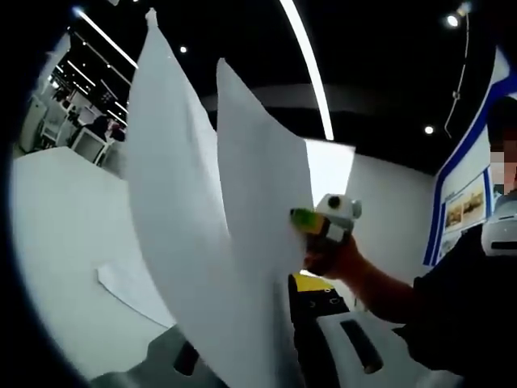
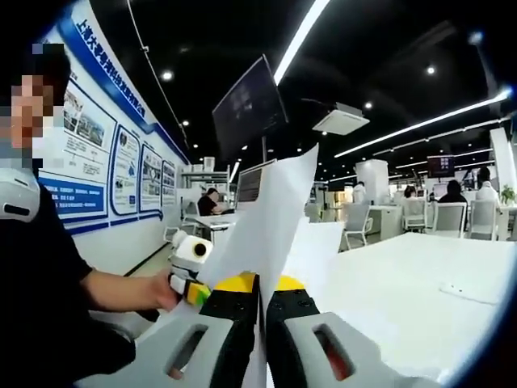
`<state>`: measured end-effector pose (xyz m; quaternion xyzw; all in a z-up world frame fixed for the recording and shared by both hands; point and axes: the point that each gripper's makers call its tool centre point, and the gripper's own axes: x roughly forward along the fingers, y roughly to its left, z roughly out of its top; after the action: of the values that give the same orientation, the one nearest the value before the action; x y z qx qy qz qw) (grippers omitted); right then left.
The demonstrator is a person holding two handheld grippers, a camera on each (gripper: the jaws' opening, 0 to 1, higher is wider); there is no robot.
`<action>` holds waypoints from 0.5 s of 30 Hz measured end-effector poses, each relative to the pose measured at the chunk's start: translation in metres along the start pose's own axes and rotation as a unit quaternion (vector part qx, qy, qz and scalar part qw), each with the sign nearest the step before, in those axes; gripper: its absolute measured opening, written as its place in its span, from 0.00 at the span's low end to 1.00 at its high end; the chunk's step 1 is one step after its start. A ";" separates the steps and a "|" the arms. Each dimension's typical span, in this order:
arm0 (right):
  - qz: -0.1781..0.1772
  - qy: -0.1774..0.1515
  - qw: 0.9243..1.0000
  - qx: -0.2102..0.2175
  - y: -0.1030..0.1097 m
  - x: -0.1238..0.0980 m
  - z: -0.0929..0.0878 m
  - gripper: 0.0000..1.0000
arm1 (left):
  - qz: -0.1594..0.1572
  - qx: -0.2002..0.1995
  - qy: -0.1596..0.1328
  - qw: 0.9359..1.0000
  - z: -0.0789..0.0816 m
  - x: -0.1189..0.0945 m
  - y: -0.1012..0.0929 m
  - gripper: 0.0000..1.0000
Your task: Organize the stack of printing papers by aligning and flattening the scattered papers on the table
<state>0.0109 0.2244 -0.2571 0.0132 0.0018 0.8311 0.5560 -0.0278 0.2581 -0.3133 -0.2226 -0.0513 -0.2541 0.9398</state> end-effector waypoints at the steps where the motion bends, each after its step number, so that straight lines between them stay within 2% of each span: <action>1: 0.001 0.001 1.000 0.001 0.001 0.001 0.000 0.00 | 0.000 0.000 0.000 1.000 0.000 0.000 0.000 0.15; 15: 0.017 0.006 1.000 0.004 0.013 0.012 -0.005 0.00 | 0.000 0.001 0.001 1.000 0.000 0.000 0.001 0.15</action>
<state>-0.0055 0.2306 -0.2614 0.0103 0.0086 0.8405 0.5417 -0.0276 0.2588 -0.3139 -0.2215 -0.0509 -0.2542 0.9401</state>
